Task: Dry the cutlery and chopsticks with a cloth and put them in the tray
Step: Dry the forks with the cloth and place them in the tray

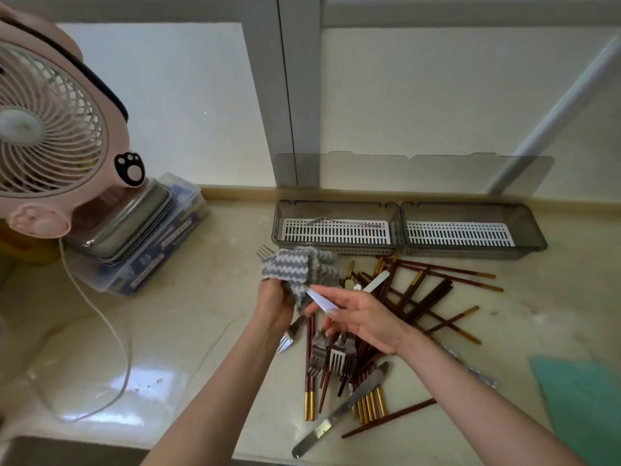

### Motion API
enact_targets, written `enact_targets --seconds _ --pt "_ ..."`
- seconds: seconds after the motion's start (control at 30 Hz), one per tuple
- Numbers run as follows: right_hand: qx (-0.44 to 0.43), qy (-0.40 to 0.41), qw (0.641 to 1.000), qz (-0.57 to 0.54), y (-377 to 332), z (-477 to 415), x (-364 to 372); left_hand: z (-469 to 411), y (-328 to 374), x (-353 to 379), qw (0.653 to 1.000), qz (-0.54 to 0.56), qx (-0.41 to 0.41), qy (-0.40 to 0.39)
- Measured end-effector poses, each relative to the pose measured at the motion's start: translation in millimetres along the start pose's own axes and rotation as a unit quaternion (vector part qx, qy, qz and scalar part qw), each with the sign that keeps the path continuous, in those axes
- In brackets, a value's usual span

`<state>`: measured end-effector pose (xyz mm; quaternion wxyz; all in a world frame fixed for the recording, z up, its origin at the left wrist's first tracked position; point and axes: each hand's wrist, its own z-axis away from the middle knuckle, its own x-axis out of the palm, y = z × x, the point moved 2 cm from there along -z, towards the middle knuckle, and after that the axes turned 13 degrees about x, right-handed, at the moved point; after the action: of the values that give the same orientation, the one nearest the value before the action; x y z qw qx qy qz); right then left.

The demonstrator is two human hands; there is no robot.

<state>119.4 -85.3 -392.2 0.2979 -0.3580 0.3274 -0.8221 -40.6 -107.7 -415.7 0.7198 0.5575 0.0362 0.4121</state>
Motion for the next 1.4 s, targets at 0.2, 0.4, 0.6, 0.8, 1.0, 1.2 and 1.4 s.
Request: enact_targets --seconds 0.2,0.4,0.6,0.8,1.0,1.2,1.4 --pt "-0.031 0.183 0.978 -0.091 -3.7 -11.8 2.7 26.4 -6.0 18.2 0.995 -0.069 0.003 -0.074" --pt "-0.022 0.324 0.944 -0.065 -1.5 -10.3 -9.1 38.6 6.4 25.8 0.972 -0.184 0.049 -0.134" --pt "-0.072 0.334 0.939 0.041 -35.2 -17.7 -12.8 28.5 14.3 27.9 0.887 -0.401 0.07 -0.217" --pt "-0.142 0.368 0.913 0.098 -71.4 -28.8 -20.6 25.2 18.5 10.4 0.912 -0.371 0.045 -0.171" --pt "-0.046 0.491 0.717 0.493 -93.8 -51.2 -65.6 16.9 42.0 -32.4 0.955 -0.285 0.058 -0.053" --pt "-0.144 0.342 0.725 0.58 -80.4 -65.5 -29.8 13.2 44.1 -43.5 0.982 -0.187 0.02 0.027" --pt "-0.003 0.164 0.694 0.701 -2.5 -75.7 -7.8 11.7 40.4 -61.5 0.988 -0.148 0.032 -0.01"
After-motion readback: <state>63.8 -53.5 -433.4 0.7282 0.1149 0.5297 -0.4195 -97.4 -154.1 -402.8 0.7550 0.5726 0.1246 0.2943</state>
